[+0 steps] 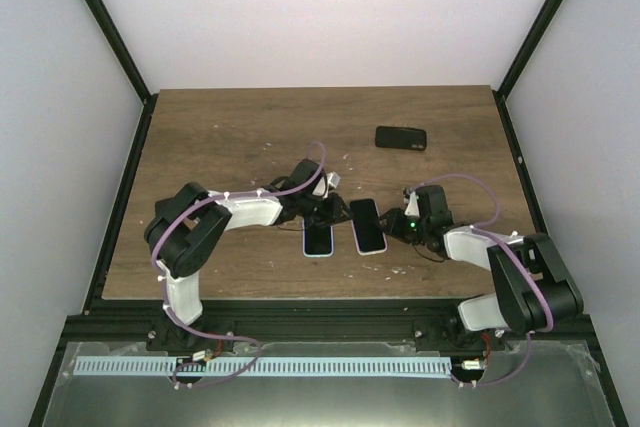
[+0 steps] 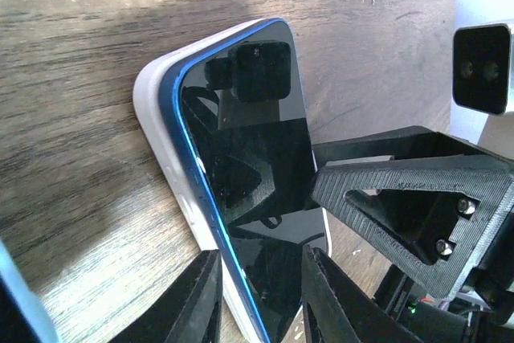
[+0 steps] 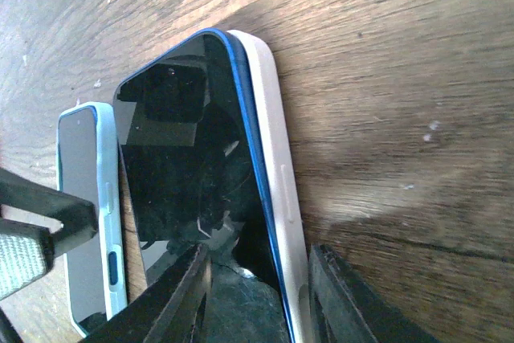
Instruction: Put the phone into the phone case
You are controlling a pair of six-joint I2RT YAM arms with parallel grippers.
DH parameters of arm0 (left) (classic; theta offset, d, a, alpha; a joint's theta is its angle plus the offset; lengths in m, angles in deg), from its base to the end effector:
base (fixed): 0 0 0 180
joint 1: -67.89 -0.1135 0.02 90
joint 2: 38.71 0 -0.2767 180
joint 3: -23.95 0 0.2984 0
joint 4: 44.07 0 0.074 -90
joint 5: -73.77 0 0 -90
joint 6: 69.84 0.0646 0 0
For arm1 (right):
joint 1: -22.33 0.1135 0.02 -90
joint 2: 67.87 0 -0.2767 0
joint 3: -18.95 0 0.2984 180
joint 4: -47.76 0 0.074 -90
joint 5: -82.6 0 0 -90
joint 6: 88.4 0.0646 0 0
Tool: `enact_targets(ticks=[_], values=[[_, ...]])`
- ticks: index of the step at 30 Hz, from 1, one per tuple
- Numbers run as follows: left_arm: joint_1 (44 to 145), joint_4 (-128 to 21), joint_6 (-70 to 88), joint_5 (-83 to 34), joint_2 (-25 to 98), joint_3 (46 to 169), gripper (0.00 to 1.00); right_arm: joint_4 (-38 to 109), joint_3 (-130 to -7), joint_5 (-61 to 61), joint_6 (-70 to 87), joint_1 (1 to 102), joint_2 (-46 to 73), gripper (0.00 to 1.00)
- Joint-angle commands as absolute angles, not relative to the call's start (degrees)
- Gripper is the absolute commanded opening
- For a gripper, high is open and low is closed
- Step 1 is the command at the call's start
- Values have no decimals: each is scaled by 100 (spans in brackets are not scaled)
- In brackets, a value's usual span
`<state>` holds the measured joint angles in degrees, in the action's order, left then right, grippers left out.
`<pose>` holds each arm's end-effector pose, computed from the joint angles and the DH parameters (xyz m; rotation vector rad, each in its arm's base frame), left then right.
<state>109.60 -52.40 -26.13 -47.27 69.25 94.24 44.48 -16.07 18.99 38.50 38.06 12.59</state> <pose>0.2999 -0.3119 0.1013 0.1920 2.6704 -1.2782 0.2526 0.1010 0.0747 0.2451 2.5273 0.9539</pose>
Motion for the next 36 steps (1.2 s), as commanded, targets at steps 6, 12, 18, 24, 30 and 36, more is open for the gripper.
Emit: enact_targets(ticks=[6, 12, 18, 24, 30, 36], values=[[10950, -5084, -2383, -5012, 7262, 9400, 26, 5166, -1524, 2497, 4091, 3764, 1595, 37], [10941, -5202, -2229, -4940, 7361, 9386, 22, 5621, -1544, 2894, 4384, 3756, 1800, 39], [10932, -5558, -2123, -5086, 7409, 9319, 19, 6332, -1390, 3197, 4896, 3745, 1996, 41], [10930, -5836, -1930, -4886, 7397, 9285, 19, 7210, -1310, 3612, 5367, 3746, 2233, 41], [10887, -5918, -1816, -4786, 7288, 9222, 19, 7563, -1183, 3909, 5585, 3749, 2134, 42], [10859, -5782, -1844, -4868, 7212, 9123, 20, 7591, -1181, 4059, 5558, 3747, 2222, 43]])
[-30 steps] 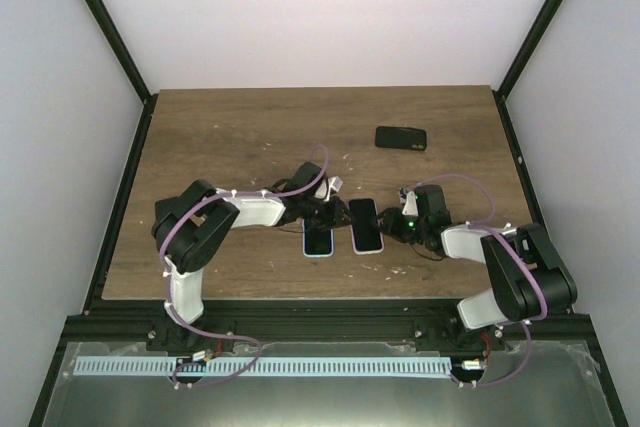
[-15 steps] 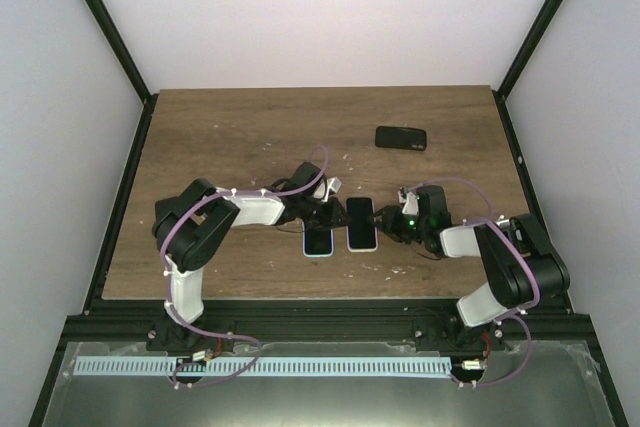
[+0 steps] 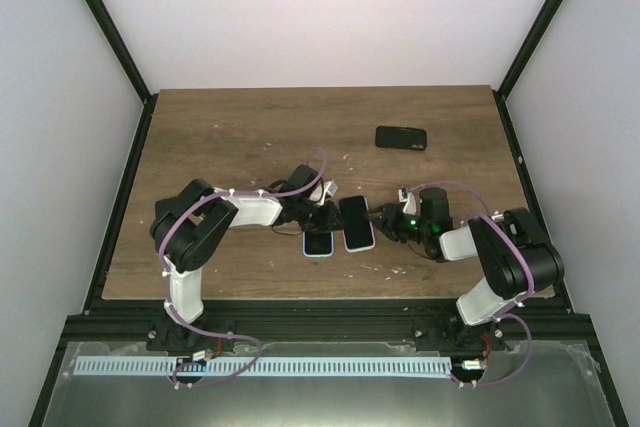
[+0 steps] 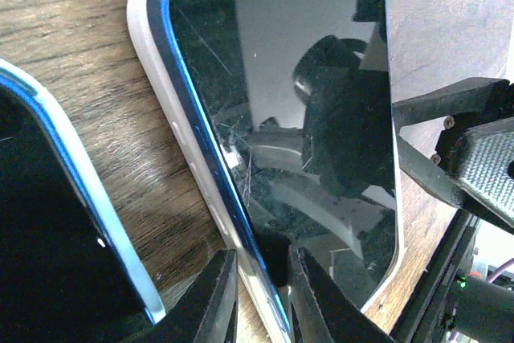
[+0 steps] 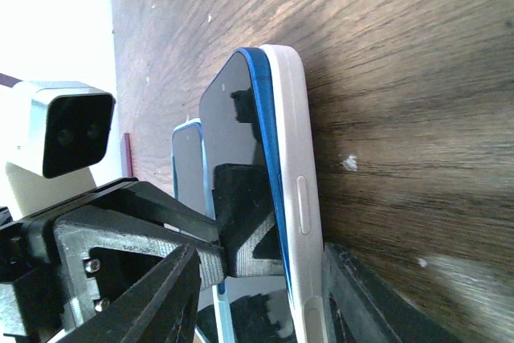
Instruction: Put the phone into the phone case
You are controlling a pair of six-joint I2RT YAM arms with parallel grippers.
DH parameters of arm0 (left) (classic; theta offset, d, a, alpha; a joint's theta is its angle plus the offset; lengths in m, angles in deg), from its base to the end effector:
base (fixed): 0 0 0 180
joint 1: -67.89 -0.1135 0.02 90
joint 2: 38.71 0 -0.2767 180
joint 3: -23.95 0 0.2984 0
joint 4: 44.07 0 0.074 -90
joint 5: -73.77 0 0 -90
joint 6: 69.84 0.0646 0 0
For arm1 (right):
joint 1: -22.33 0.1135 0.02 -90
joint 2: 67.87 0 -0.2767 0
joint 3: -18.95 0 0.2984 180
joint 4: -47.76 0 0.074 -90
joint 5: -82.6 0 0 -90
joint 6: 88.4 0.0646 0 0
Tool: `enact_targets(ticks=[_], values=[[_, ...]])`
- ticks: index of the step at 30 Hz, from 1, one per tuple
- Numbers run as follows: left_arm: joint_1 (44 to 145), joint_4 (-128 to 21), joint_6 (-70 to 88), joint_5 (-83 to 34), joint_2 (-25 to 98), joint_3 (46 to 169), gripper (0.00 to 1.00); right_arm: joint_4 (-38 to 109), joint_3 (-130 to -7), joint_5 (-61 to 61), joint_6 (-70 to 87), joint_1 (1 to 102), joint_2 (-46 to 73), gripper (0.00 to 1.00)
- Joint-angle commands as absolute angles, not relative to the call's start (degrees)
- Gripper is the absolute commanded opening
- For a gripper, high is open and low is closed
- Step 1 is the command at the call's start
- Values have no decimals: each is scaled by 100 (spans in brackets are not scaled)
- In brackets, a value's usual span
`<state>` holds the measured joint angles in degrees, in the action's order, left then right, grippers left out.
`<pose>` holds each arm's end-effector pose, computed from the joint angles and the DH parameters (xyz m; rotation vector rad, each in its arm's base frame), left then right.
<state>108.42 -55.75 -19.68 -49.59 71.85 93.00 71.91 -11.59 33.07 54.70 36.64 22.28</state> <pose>0.2941 -0.2982 0.0724 0.2917 2.7574 -1.2240 0.2532 0.1079 0.0614 0.3588 2.3626 1.3915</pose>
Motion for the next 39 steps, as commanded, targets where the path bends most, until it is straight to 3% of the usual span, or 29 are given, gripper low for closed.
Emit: enact_targets(ticks=[1, 12, 21, 32, 39], values=[[10854, -5772, -1843, -4878, 7198, 9119, 19, 7638, -1175, 4104, 5553, 3745, 2269, 43], [10800, -5745, -1770, -4928, 7072, 9108, 19, 7997, -1203, 4591, 5569, 3750, 2773, 42], [10765, -5890, -1637, -4802, 6992, 9024, 18, 8165, -1171, 4734, 5720, 3754, 2523, 41], [10756, -5650, -1728, -4844, 6943, 8758, 24, 8192, -1214, 4716, 5753, 3756, 2775, 42], [10754, -5551, -1754, -4866, 6970, 8718, 23, 9131, -1150, 5148, 6200, 3754, 3150, 41]])
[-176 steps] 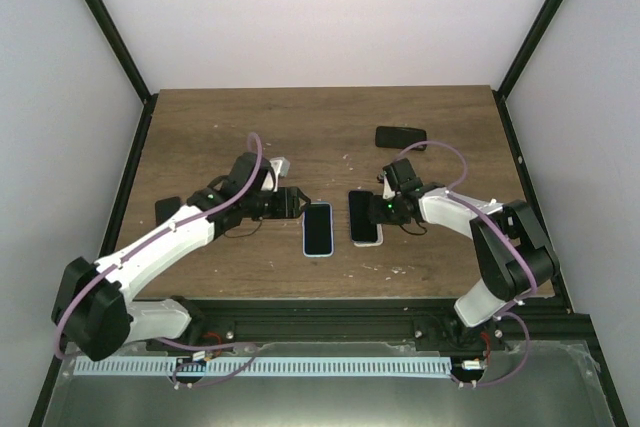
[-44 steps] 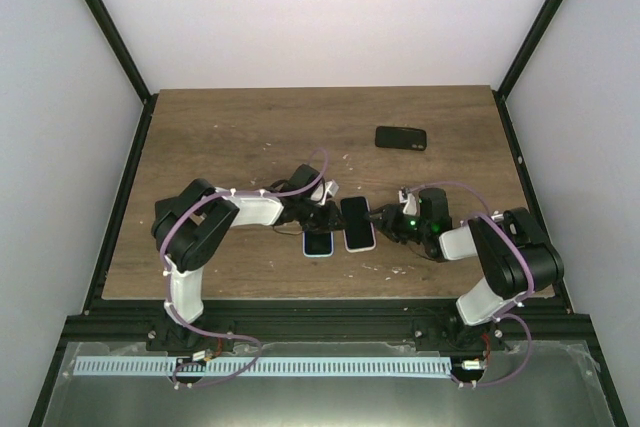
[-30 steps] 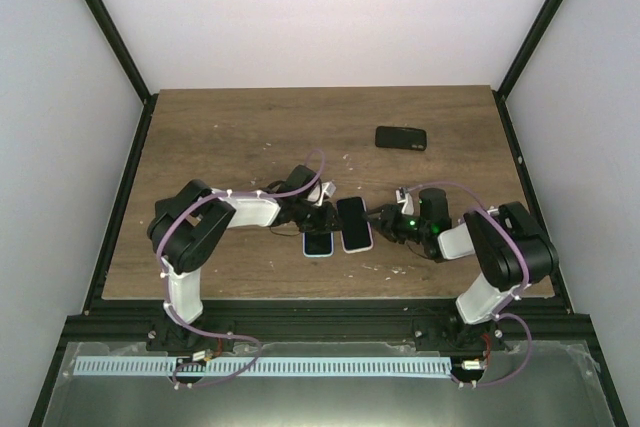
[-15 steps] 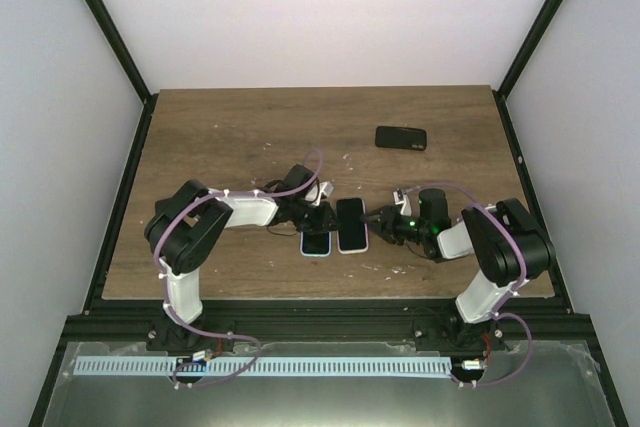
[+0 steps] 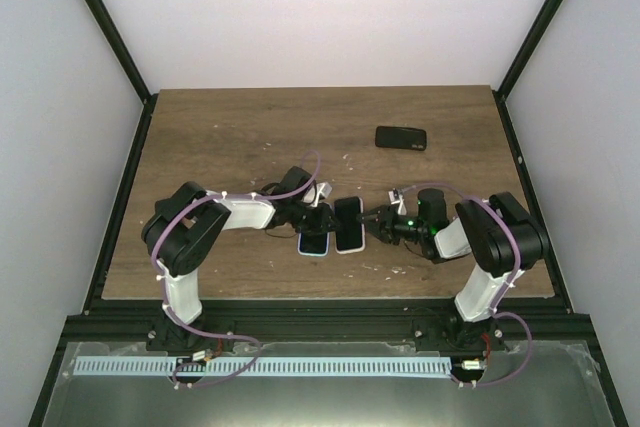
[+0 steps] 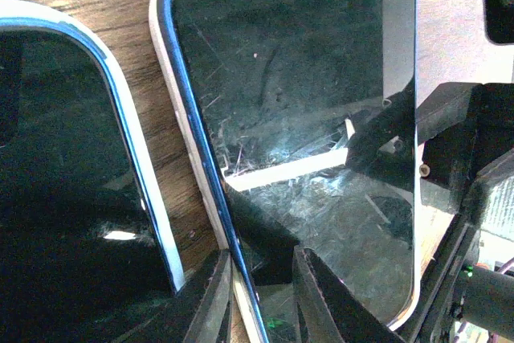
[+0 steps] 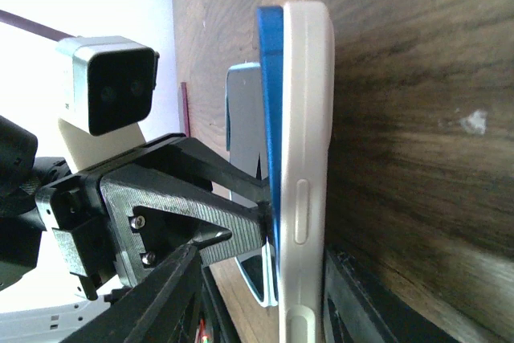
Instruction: Put the phone into the phone case
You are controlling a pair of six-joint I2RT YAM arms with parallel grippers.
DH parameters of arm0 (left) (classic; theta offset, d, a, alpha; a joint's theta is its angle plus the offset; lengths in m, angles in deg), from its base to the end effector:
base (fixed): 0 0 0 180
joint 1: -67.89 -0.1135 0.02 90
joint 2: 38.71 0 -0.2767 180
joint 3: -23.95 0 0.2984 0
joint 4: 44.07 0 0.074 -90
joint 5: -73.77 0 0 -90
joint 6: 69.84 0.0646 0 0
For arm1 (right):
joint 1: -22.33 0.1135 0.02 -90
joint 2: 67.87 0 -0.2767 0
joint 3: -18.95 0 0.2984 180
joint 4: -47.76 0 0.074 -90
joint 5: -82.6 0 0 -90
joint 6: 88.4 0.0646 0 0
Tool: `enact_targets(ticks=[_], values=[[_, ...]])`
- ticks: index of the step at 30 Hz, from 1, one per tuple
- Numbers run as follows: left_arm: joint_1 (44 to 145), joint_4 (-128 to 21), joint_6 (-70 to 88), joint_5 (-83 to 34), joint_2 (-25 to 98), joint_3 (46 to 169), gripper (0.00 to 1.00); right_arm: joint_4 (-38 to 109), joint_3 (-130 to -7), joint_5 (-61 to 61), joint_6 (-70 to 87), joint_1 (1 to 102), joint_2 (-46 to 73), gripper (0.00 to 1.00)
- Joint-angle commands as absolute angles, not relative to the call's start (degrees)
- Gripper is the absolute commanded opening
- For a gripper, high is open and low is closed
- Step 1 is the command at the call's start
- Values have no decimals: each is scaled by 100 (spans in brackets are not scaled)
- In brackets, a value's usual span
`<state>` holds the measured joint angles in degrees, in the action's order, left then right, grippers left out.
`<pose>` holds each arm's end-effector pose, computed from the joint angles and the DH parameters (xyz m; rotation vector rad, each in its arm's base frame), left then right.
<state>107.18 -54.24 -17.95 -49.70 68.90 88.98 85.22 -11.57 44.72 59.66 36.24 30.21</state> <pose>0.2877 -0.2814 0.0735 0.3052 2.7307 -1.2175 0.2509 0.1147 0.0546 0.2581 2.3231 1.6519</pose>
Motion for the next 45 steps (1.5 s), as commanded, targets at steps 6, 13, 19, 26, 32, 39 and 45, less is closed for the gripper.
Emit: enact_targets(ticks=[6, 13, 19, 26, 32, 39, 45], values=[[10759, -5507, -1750, -4836, 6939, 8657, 23, 9340, -1176, 5225, 6372, 3756, 3150, 39], [10759, -5527, -1767, -4821, 6836, 8653, 23, 8060, -1358, 4797, 5690, 3754, 3074, 28], [10750, -5409, -1887, -4999, 6803, 8672, 23, 7291, -1512, 4467, 5157, 3758, 3018, 17], [10689, -5339, -2192, -5333, 6326, 8679, 32, 6941, -1507, 4362, 4933, 3751, 2525, 6], [10458, -5707, -2353, -5397, 5344, 8881, 54, 7247, -1348, 4754, 5145, 3751, 1833, 4], [10161, -6243, -2388, -5341, 3981, 8862, 92, 7345, -1150, 5080, 5595, 3760, 362, 5], [10109, -6524, -2250, -5412, 3053, 8776, 94, 7350, -1344, 5434, 6003, 3788, -673, 6]])
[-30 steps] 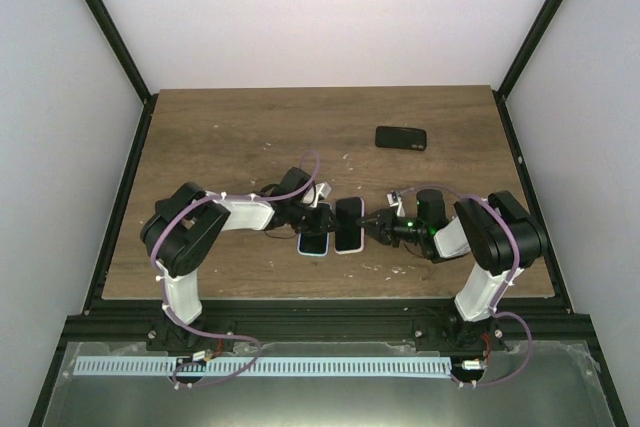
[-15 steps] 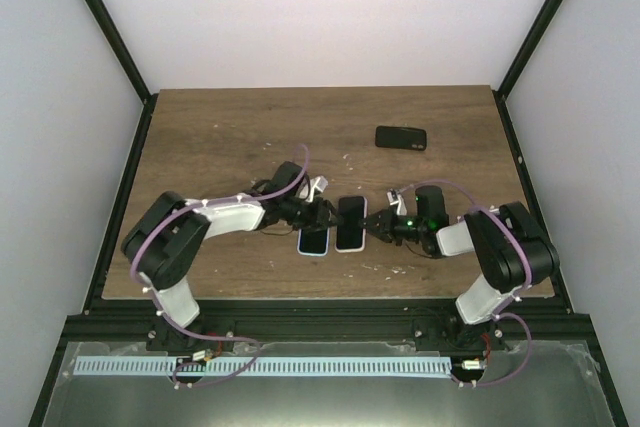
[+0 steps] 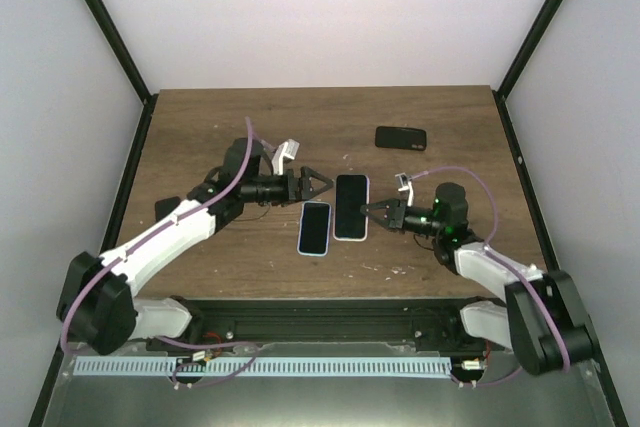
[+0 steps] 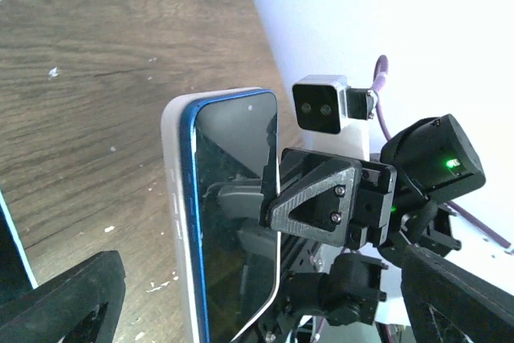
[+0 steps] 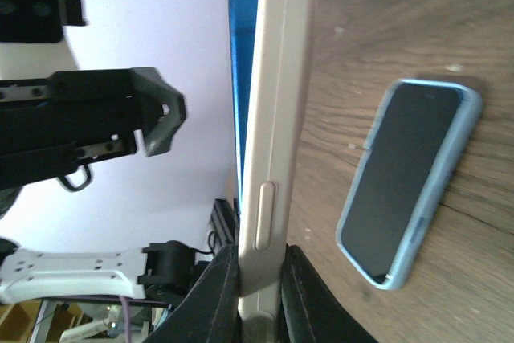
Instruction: Put the phone into the phone case
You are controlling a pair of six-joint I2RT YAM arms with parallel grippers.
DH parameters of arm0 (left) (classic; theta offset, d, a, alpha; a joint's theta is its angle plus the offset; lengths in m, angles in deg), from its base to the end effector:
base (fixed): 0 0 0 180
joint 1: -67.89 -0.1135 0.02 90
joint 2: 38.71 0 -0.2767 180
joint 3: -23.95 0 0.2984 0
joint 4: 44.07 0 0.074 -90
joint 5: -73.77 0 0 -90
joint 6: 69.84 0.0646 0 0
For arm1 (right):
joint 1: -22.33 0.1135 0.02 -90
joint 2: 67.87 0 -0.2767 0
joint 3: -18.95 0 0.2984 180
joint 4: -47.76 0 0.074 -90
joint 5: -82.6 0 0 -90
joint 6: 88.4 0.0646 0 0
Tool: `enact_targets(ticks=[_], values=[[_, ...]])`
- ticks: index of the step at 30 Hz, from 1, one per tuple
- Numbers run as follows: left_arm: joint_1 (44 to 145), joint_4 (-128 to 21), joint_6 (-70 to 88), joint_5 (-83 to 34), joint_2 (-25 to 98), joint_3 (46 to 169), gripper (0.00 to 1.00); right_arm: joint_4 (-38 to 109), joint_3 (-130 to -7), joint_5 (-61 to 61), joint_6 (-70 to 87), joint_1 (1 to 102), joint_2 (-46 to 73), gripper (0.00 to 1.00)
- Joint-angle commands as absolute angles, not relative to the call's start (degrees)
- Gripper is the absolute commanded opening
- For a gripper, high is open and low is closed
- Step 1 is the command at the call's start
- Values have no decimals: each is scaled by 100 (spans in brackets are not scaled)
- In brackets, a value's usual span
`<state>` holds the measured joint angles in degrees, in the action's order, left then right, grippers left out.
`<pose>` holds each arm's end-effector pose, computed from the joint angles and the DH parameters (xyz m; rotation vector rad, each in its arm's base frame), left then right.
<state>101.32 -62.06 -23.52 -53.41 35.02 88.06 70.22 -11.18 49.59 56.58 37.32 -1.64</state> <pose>0.2688 -0.2242 0.2711 0.2554 2.2815 -1.4407 0.2330 0.1185 0.1652 -0.1125 2.0634 1.7022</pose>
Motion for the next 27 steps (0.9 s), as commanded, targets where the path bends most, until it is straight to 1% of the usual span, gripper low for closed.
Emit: enact_targets(ticks=[1, 3, 6, 11, 13, 16, 18, 23, 27], values=[[10106, -6517, -2306, -5426, 2936, 8726, 93, 7362, -1397, 5460, 6073, 3793, -796, 7], [10100, -6370, -2520, -5519, 2751, 8605, 92, 7291, -1518, 5467, 6182, 3821, -994, 7], [10099, -5599, -3022, -5897, 2611, 8307, 87, 7186, -1680, 5487, 6341, 3920, -1097, 7], [10098, -4722, -3570, -6416, 2720, 8081, 81, 8214, -1714, 5604, 7092, 4225, -932, 9], [10103, -4019, -3930, -6603, 2762, 7870, 79, 8686, -1719, 5530, 7423, 4340, -845, 9], [10104, -3297, -4312, -6708, 2761, 7584, 74, 9226, -1730, 5433, 7828, 4462, -711, 9], [10109, -3070, -4418, -6746, 2743, 7462, 70, 9512, -1750, 5393, 8043, 4485, -610, 8], [10102, -2324, -5004, -6707, 2735, 7104, 57, 10106, -1735, 5418, 8436, 4525, -379, 9], [10110, -1917, -5232, -6731, 2762, 7056, 45, 9841, -1748, 5403, 8220, 4560, -416, 9]])
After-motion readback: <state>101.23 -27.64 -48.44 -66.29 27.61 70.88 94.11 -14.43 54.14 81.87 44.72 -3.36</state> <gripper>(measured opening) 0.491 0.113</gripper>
